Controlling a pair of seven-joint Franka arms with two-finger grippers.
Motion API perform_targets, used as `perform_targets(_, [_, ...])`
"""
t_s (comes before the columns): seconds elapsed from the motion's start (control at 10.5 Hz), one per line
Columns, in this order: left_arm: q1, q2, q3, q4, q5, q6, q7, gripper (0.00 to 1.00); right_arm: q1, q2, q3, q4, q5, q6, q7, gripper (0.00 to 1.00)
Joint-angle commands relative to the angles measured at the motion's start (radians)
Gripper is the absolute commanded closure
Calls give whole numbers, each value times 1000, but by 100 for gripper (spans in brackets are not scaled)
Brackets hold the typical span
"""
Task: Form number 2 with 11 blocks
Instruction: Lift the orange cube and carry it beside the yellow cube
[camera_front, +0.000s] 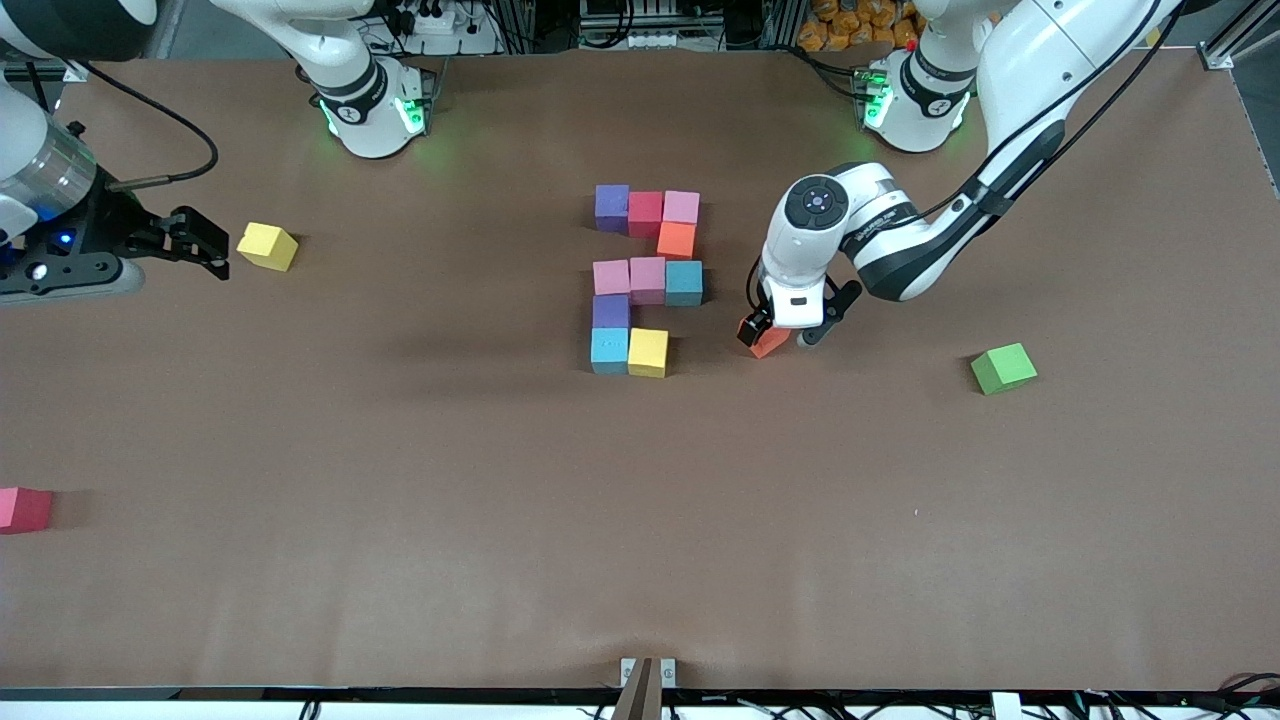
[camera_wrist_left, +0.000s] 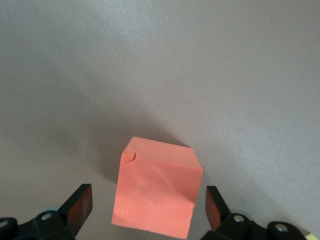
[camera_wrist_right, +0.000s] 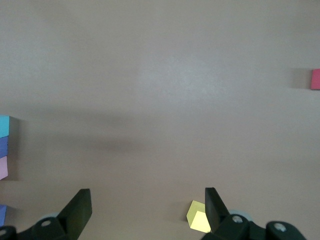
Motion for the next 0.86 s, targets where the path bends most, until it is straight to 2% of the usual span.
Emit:
perform_targets(0.0, [18,26,-4,-9,54,24,-4,0,-47,-27,32,-34,30,23,22,0])
perform_targets(0.19, [3,43,28,-1,69,46,-4,0,-76,-32,29,-47,105,77,31,0])
perform_targets(0.29, [-2,54,37,3,75,55,-6,0,-79,-45,15,-47,107,77,31,0])
perform_targets(0.38, [-3,64,37,5,81,55,-6,0,-76,-44,-35,-47,108,83,22,0])
perform_targets(0.48, [-8,72,38,5,89,55,-6,0,-73,-44,-57,-44,116,80,25,0])
perform_targets(0.57, [-12,77,38,5,94,55,-6,45,-68,-50,-50,-44,115,69,51,0])
perform_targets(0.67, [-12,81,38,5,94,55,-1,99,-70,-59,-44,-41,113,65,68,0])
perform_targets(0.76, [-12,83,38,5,94,55,-3,100,-74,-74,-16,-41,96,66,73,0])
